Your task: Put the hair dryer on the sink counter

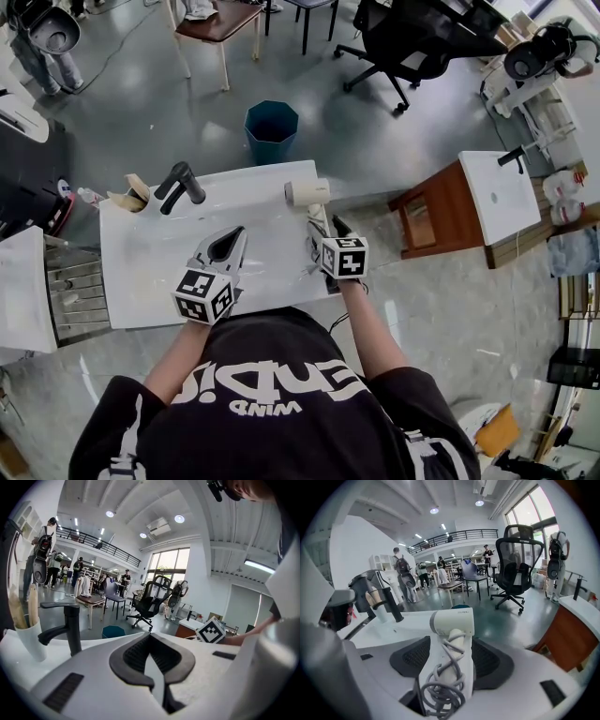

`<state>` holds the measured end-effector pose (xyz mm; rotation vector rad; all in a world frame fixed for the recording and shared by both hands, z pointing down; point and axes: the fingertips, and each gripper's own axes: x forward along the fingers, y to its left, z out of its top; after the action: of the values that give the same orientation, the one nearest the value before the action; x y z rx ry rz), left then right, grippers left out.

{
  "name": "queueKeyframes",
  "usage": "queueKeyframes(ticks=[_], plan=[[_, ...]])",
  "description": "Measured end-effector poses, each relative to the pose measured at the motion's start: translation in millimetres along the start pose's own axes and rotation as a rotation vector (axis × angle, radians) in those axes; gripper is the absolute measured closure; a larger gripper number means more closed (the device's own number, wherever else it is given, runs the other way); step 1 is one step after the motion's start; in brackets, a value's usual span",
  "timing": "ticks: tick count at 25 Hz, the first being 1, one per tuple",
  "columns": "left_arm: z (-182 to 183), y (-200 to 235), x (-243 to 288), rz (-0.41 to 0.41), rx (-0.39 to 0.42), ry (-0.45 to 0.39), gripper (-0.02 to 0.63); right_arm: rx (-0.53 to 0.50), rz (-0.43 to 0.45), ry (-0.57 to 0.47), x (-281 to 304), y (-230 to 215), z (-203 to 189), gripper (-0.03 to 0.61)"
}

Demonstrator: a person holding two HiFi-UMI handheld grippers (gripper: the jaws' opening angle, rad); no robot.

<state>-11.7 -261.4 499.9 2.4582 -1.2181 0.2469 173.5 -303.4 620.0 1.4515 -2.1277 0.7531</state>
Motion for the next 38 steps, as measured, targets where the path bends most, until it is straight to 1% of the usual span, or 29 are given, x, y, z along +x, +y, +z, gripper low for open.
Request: queueKeyframes(ticks=[3,7,9,15,18,22,24,26,32,38], plan=[[-0.4,0.0,-0.2,0.0,-0.003,-0.001,0.606,0.031,0.016,-0.065,-24.1,5.6,11.3,0.301],[-0.6,-0.9,0.8,-0.004,-0.007,-0.005,0.606,0.051,0.003,-0.19,-61.8,11.5,29.7,0.302],[0.0,-3.5,2.3,-0.012,-0.006,-0.006,0.606,0.064,0.007,-0.231,-79.1,15.2,35.0,0.302],[2.0,-9.0,2.9,-0.026,0.003,-0.009,0.606,0.088,-0.004,-0.325,-127.2,23.2,35.3,0.302],[0.2,-8.4,0.2,-0.026,0.01,-0.007,0.606,0.091,0.0,-0.374,-145.4,28.2,31.9,0.313],[-3.2,-6.7,-3.9,-0.021,0.039,-0.011,0.606,0.073,-0.002,-0.443,-158.8,33.0,31.7,0.351],[-4.2,-7.0,-5.8,-0.018,0.054,-0.015,0.606,0.067,-0.004,-0.46,-160.5,33.9,31.2,0.377],[-4.9,-8.6,-7.5,-0.016,0.063,-0.02,0.606,0.075,0.001,-0.465,-160.0,34.4,29.7,0.414],[-5.3,-12.6,-12.8,-0.013,0.062,-0.042,0.606,0.069,-0.022,-0.487,-158.4,35.9,30.9,0.491],[-4.7,-16.0,-16.3,-0.002,0.064,-0.064,0.606,0.063,-0.044,-0.504,-154.9,36.7,27.8,0.529]])
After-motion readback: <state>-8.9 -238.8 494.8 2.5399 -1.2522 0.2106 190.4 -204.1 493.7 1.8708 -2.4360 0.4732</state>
